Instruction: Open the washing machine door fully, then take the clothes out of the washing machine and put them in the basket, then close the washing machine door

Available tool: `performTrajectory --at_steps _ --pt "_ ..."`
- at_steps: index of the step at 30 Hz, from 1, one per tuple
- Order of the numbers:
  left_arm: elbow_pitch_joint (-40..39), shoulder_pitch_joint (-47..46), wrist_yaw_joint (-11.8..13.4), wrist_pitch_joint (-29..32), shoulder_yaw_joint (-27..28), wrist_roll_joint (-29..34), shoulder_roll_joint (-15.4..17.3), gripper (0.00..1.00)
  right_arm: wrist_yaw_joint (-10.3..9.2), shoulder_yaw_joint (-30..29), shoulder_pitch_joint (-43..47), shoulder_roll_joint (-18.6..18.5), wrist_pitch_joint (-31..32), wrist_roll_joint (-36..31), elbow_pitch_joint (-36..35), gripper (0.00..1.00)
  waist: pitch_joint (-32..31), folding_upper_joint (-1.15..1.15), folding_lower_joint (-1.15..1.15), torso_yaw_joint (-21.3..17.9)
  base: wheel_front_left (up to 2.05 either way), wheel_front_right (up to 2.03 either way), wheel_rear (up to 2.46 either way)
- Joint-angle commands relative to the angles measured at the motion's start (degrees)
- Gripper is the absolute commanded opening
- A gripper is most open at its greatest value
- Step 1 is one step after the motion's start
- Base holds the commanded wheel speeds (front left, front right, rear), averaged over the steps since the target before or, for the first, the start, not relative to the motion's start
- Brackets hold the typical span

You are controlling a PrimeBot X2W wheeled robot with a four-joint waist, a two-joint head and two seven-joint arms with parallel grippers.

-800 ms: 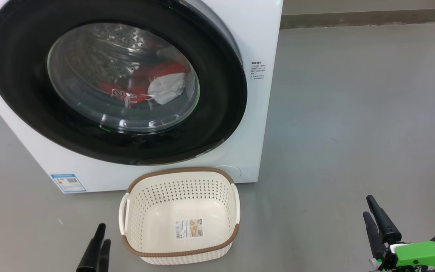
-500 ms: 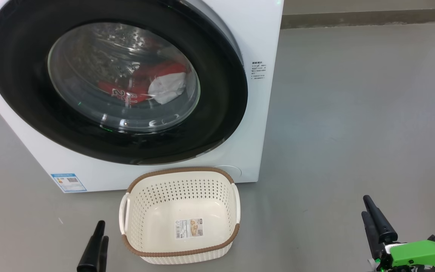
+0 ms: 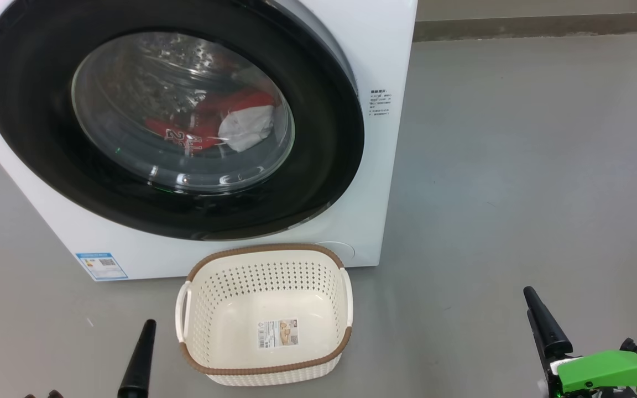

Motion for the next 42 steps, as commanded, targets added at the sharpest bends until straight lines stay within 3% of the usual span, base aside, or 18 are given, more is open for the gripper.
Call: performTrajectory --at_steps 1,42 --pt "-2.06 -0.51 0.02 -0.8 0.36 2.44 0.79 1.0 0.02 0.7 -1.92 -1.22 -0.7 -1.55 -1.76 1.0 0.01 0.0 -0.01 0.02 0.0 0.0 0.0" --pt "-7.13 1.0 3.73 -7.6 -1.55 36.67 1.14 1.0 0.02 6.31 -3.32 -4.72 -7.43 -29.71 -1.09 1.0 0.66 0.0 -0.01 0.28 0.0 0.0 0.0"
